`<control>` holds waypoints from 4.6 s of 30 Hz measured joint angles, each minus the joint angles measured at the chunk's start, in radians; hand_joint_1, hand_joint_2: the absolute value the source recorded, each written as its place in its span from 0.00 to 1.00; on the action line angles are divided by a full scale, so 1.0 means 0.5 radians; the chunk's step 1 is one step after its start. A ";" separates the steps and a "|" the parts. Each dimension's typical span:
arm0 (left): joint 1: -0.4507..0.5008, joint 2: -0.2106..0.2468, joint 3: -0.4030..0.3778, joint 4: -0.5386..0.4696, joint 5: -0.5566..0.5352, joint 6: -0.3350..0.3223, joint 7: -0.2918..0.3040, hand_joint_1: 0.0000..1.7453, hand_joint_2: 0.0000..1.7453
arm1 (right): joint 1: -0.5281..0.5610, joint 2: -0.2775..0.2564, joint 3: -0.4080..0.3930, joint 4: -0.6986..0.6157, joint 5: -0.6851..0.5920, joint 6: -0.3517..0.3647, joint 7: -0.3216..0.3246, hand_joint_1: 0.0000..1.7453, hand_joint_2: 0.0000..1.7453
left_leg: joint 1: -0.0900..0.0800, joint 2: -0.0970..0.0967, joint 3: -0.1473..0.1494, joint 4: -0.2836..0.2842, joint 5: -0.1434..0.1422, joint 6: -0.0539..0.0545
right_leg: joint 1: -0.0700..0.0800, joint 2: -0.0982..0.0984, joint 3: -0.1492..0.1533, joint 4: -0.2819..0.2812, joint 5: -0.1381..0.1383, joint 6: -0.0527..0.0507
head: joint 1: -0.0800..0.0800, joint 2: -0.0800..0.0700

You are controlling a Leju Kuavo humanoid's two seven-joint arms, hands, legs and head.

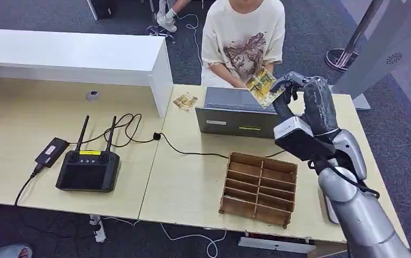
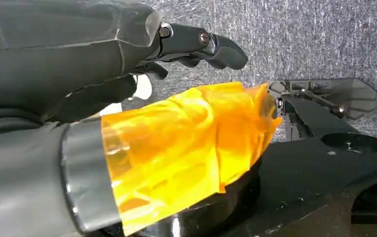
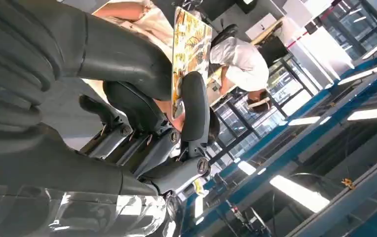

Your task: Pass the card to the sensor for recognition and then transmit it.

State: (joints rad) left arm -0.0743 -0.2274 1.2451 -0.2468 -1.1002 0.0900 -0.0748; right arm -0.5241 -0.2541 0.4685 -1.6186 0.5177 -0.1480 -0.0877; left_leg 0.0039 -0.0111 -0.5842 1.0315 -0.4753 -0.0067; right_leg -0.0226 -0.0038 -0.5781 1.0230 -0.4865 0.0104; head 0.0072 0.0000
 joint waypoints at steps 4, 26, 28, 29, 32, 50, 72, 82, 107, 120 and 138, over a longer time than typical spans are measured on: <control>0.000 0.000 0.000 0.000 0.000 0.000 0.000 0.00 0.00 | -0.001 0.001 0.004 0.008 0.000 0.000 0.000 1.00 1.00 | 0.000 0.000 0.000 0.000 0.000 0.000 | 0.000 0.000 0.000 0.000 0.000 0.000 | 0.000 0.000; -0.015 0.002 -0.055 0.001 -0.079 0.015 0.062 0.00 0.00 | -0.652 0.178 0.111 0.782 -0.004 0.233 0.465 1.00 1.00 | 0.000 0.000 -0.001 0.000 0.006 -0.001 | 0.000 0.000 -0.001 0.001 0.005 -0.002 | 0.000 0.000; -0.019 0.002 -0.066 0.001 -0.095 0.021 0.085 0.00 0.00 | -0.710 0.192 0.121 0.916 0.062 0.228 0.568 1.00 1.00 | 0.000 0.000 0.000 0.000 0.006 -0.001 | 0.000 0.000 -0.001 0.001 0.005 -0.002 | -0.001 0.000; -0.022 0.002 -0.074 0.001 -0.106 0.026 0.090 0.00 0.00 | -0.738 0.194 0.125 0.989 0.095 0.227 0.612 1.00 1.00 | 0.000 -0.001 -0.001 0.000 0.006 -0.001 | 0.000 -0.001 -0.001 0.001 0.005 -0.002 | -0.001 0.000; -0.029 0.000 -0.095 0.006 -0.115 0.029 0.105 0.00 0.00 | -0.799 0.194 0.125 1.172 0.121 0.224 0.598 1.00 1.00 | 0.000 -0.002 -0.002 0.001 0.006 0.000 | 0.000 -0.003 -0.001 0.001 0.006 -0.001 | 0.000 0.000; -0.060 -0.001 -0.120 0.016 -0.111 0.034 0.195 0.00 0.00 | -0.890 0.163 -0.005 1.627 0.217 0.191 0.738 1.00 1.00 | 0.000 -0.001 -0.001 0.001 0.006 0.000 | 0.000 0.000 -0.003 0.000 0.007 -0.001 | 0.000 0.000; -0.094 -0.004 -0.150 0.018 -0.101 0.060 0.214 0.00 0.00 | -0.899 0.120 -0.186 1.804 0.128 0.127 0.732 1.00 1.00 | 0.000 0.000 -0.001 0.002 0.006 0.000 | 0.000 0.001 -0.003 0.000 0.007 -0.001 | 0.000 0.000; -0.103 -0.005 -0.152 0.020 -0.104 0.060 0.214 0.00 0.00 | -0.899 0.114 -0.193 1.814 0.127 0.127 0.725 1.00 1.00 | 0.000 0.000 -0.001 0.002 0.006 0.000 | 0.000 0.002 -0.003 0.000 0.007 -0.001 | 0.000 0.000; -0.103 -0.004 -0.169 0.031 -0.117 0.062 0.215 0.00 0.00 | -0.893 0.087 -0.195 1.823 0.121 0.124 0.693 0.00 1.00 | 0.000 0.000 -0.001 0.002 0.006 0.000 | 0.000 0.001 -0.003 0.000 0.007 -0.001 | -0.001 0.000; -0.102 -0.004 -0.183 0.031 -0.115 0.062 0.214 0.00 0.00 | -0.875 0.059 -0.197 1.823 0.114 0.089 0.671 0.00 1.00 | 0.000 0.000 -0.001 0.002 0.006 0.000 | 0.000 0.001 -0.004 0.000 0.007 -0.001 | -0.001 0.000; -0.101 -0.003 -0.200 0.031 -0.103 0.068 0.198 0.00 0.00 | -0.857 0.023 -0.198 1.820 0.102 0.082 0.648 0.00 1.00 | 0.000 0.000 -0.001 0.002 0.006 0.000 | 0.000 0.001 -0.003 0.000 0.007 -0.001 | -0.001 0.000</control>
State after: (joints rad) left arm -0.1247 -0.2289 1.1452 -0.2312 -1.1517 0.1240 0.0240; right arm -0.9528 -0.2426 0.3693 -0.7084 0.5688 -0.1072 0.2365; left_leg 0.0038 -0.0112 -0.5848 1.0325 -0.4721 -0.0068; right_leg -0.0226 -0.0031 -0.5798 1.0231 -0.4828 0.0101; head 0.0069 0.0000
